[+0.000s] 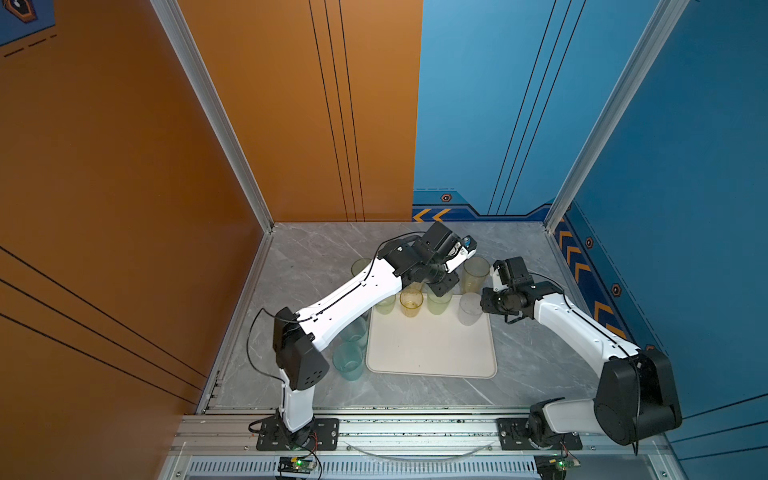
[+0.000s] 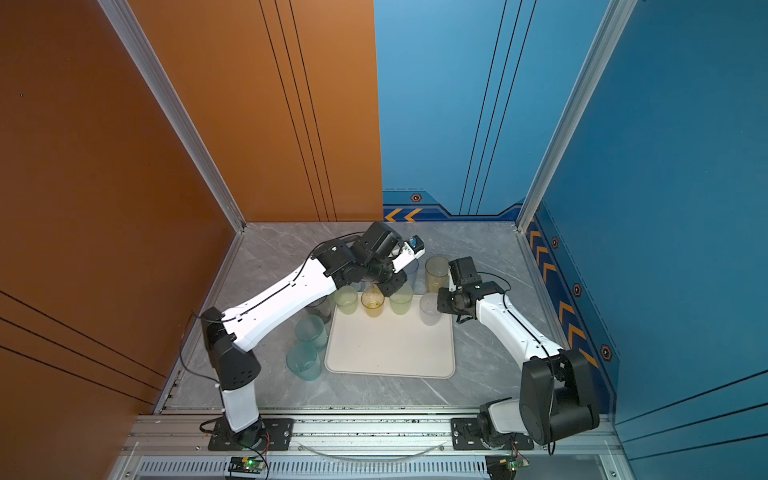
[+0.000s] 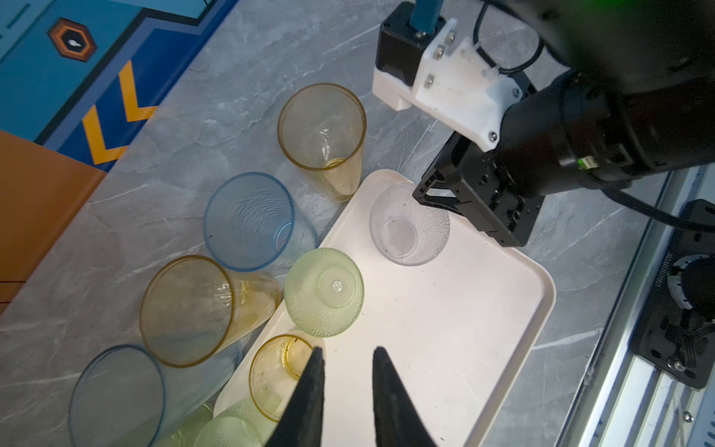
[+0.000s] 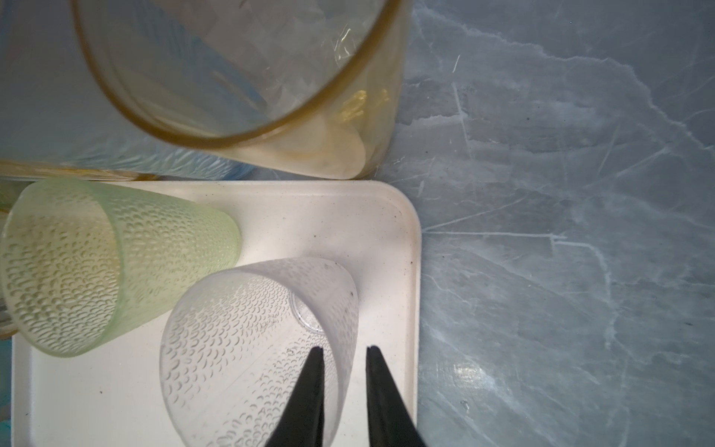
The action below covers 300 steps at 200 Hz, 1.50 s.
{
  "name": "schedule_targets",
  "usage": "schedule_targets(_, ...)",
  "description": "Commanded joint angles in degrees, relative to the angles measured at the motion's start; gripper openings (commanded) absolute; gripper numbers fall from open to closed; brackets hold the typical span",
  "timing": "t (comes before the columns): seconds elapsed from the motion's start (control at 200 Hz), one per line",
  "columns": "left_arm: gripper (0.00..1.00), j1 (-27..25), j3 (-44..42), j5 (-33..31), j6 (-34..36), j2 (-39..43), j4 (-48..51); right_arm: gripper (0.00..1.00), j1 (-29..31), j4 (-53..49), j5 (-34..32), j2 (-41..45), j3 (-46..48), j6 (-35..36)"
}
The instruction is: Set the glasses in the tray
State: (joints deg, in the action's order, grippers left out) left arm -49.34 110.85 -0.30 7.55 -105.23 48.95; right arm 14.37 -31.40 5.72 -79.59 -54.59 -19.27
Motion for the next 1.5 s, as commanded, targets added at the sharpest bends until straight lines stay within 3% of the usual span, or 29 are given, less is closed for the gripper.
schedule_targets(0.0, 0.24, 1.6, -4.8, -2.6, -1.6, 3.7, -2.8, 0.18, 1.1, -0.8, -2.3, -1.2, -2.2, 0.6)
schedule_targets(0.351, 0.25, 4.3, -17.0, -4.9, -3.8, 12.1, -3.3, 0.11, 4.1, -0.5, -7.8, -3.1, -3.3, 0.7)
schedule_targets(0.691, 0.25, 5.8, -21.4, -4.9, -4.6, 14.9, -3.2, 0.05, 5.5, 2.0, -13.7, -3.2, -3.1, -0.1)
schedule_targets(1.322, 0.25, 7.7, -23.9, -3.5, -4.7, 15.4, -3.1, 0.05, 4.1, 0.6, -15.5, -7.3, -6.8, 1.2)
schedule_targets(1.497, 0.28, 8.3, -24.5, -3.6, -4.5, 16.1, -3.1, 0.11, 3.7, 0.0, -14.5, -7.9, -7.4, 1.2)
